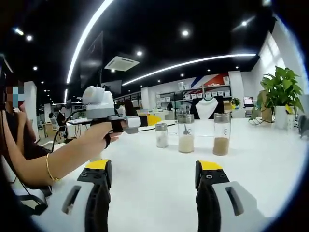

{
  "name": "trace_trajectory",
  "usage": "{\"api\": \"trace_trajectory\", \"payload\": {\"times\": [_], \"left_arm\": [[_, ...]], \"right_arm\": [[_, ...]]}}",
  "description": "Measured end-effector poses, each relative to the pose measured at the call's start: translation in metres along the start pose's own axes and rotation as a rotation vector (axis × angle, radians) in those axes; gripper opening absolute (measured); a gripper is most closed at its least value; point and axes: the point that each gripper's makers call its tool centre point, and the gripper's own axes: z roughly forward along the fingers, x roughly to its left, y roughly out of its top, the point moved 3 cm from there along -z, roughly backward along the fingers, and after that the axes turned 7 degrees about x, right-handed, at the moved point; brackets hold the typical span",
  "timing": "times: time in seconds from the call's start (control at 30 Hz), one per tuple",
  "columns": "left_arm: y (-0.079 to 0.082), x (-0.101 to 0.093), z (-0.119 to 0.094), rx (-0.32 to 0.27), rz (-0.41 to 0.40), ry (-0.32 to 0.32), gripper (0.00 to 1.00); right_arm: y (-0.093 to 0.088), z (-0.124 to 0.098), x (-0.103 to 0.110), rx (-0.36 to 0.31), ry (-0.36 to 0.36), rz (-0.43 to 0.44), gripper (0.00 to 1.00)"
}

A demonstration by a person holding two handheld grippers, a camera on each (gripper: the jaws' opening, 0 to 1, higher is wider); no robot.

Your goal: Rotate the seasoning bottle until the label or dispensing opening points toward the visible target arrow and the bottle remains upright within the marked orientation range

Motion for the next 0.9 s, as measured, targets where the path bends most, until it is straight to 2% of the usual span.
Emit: {"api": "trace_trajectory", "payload": {"times": [0.37,0.63,0.8,0.9], "left_arm": [[-0.012,0.004,0.023,0.041,0.018,0.005,0.78],[-0.009,0.009,0.035,0.023,0.053,0.038,0.75],[-0.006,0.013,0.045,0.021,0.046,0.045,0.72],[-0.010,0.013,0.054,0.036,0.052,0.055,0.71]], "right_arm": [[0.002,-0.002,-0.002,0.001,-0.006,-0.011,0.70],[0.004,-0.002,-0.002,0.001,-0.005,-0.014,0.69],[0.007,-0.003,-0.002,-0.003,-0.002,-0.016,0.68],[0.009,-0.004,-0.004,-0.007,-0.007,-0.020,0.68]]}}
